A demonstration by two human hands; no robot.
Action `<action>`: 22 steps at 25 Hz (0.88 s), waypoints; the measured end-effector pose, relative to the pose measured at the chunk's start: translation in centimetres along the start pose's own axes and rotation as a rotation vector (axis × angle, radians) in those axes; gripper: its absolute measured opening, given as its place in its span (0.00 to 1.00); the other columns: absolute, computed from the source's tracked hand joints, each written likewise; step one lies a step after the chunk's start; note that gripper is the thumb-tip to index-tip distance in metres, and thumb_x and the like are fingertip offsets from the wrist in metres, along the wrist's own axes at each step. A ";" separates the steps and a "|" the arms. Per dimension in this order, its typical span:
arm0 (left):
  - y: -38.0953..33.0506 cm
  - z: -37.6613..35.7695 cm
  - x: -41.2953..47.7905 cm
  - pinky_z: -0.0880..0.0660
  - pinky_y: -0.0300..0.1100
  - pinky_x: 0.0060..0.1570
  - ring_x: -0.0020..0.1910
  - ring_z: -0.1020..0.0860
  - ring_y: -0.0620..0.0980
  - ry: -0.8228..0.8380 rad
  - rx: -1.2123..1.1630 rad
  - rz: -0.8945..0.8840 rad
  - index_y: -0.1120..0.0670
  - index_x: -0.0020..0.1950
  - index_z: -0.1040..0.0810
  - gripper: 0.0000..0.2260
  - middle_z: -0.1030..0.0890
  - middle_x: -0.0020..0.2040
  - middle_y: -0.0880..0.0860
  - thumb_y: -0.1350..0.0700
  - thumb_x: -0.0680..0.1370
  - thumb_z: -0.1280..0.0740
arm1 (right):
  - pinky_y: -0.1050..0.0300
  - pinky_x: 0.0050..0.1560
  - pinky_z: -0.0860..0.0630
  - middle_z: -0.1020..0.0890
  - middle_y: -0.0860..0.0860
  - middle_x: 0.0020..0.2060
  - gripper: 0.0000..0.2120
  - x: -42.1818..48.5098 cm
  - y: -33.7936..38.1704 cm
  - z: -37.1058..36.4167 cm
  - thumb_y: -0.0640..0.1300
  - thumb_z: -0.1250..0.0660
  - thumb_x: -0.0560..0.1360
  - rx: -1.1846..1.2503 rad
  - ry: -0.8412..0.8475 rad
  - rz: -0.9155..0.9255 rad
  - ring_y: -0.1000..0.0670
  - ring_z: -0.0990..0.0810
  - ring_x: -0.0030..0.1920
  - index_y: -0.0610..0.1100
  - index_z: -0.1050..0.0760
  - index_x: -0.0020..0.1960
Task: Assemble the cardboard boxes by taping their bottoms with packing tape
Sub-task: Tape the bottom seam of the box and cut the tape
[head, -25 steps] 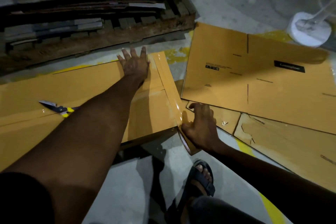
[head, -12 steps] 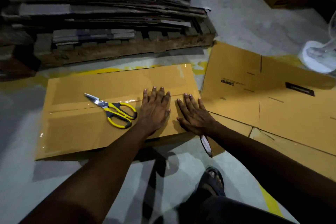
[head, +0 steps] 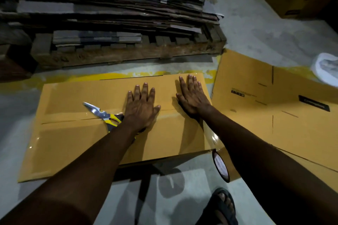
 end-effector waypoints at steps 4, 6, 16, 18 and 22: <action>0.1 -1.6 -0.3 0.56 0.59 0.73 0.77 0.58 0.62 -0.036 -0.022 0.007 0.53 0.79 0.57 0.31 0.59 0.79 0.57 0.39 0.81 0.53 | 0.44 0.77 0.63 0.62 0.38 0.78 0.33 1.7 -0.4 0.3 0.59 0.56 0.83 -0.036 -0.031 -0.030 0.39 0.64 0.78 0.46 0.65 0.80; 0.1 -1.7 -0.3 0.56 0.60 0.73 0.77 0.58 0.62 -0.049 -0.018 -0.003 0.53 0.79 0.57 0.31 0.59 0.79 0.58 0.40 0.81 0.53 | 0.45 0.77 0.63 0.63 0.38 0.78 0.33 0.3 -0.4 -0.1 0.60 0.56 0.83 -0.057 -0.039 -0.032 0.40 0.64 0.78 0.46 0.65 0.80; -0.4 0.6 -0.1 0.52 0.60 0.73 0.77 0.58 0.62 0.201 -0.047 0.016 0.52 0.79 0.57 0.30 0.60 0.79 0.56 0.40 0.82 0.52 | 0.37 0.77 0.56 0.58 0.33 0.77 0.35 -13.7 0.3 -4.0 0.63 0.62 0.79 0.002 -0.032 -0.063 0.34 0.60 0.78 0.45 0.64 0.79; 0.1 2.2 -0.4 0.49 0.61 0.72 0.77 0.54 0.61 0.255 -0.034 -0.010 0.52 0.79 0.54 0.29 0.58 0.80 0.55 0.41 0.82 0.52 | 0.35 0.76 0.55 0.57 0.32 0.77 0.36 -15.7 1.2 -4.1 0.64 0.64 0.79 0.027 -0.030 -0.062 0.32 0.59 0.77 0.44 0.61 0.80; 2.5 4.6 -4.0 0.37 0.60 0.65 0.70 0.36 0.62 0.173 0.006 0.012 0.52 0.75 0.39 0.25 0.40 0.75 0.58 0.44 0.80 0.43 | 0.37 0.76 0.56 0.56 0.35 0.78 0.41 -17.3 3.9 -2.7 0.66 0.68 0.74 0.144 -0.020 -0.170 0.34 0.58 0.78 0.45 0.59 0.81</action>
Point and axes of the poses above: each hand's wrist, its own x-axis towards the middle knuckle, its own z-axis out of the back of the hand, y = z × x, the point moved 4 cm from there along x, towards the middle knuckle
